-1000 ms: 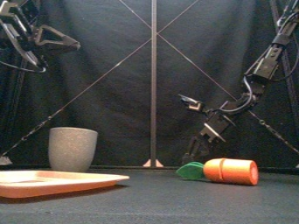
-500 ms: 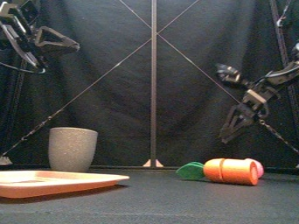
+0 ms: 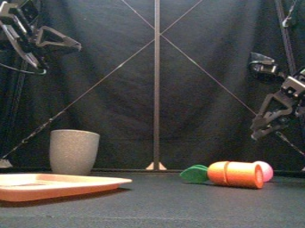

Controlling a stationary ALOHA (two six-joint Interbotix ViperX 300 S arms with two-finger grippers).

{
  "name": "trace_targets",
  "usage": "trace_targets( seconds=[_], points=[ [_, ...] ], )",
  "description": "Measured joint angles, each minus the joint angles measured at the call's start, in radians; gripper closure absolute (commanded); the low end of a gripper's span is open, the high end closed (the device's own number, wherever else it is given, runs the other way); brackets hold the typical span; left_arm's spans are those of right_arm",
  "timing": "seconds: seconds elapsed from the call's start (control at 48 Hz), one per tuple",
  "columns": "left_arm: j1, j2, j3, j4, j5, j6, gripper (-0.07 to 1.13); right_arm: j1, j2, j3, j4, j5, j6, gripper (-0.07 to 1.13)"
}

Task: Pick the pink ball then place it on the pink plate
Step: Pick the pink ball

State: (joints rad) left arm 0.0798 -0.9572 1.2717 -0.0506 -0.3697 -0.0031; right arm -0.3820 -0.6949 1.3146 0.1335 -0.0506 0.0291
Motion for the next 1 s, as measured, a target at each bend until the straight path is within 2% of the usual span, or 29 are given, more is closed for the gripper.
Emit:
trace_targets(
  seconds=[0.333, 0.688, 0.771, 1.0],
  points=[
    [0.000, 0.000, 0.000, 0.000, 0.000, 0.002, 1.07, 0.015, 0.241, -0.031, -0.006, 0.006, -0.002, 0.00],
    [0.009, -0.002, 0.012, 0.000, -0.002, 0.005, 1.07, 0.012, 0.388, -0.084, -0.051, 0.008, -0.002, 0.04],
    [0.012, 0.000, 0.015, 0.000, -0.002, 0.005, 1.07, 0.009, 0.413, -0.100, -0.057, 0.008, -0.003, 0.09],
    [0.014, 0.000, 0.018, 0.000, -0.002, 0.003, 1.07, 0.011, 0.459, -0.129, -0.060, 0.008, -0.002, 0.38]
  ],
)
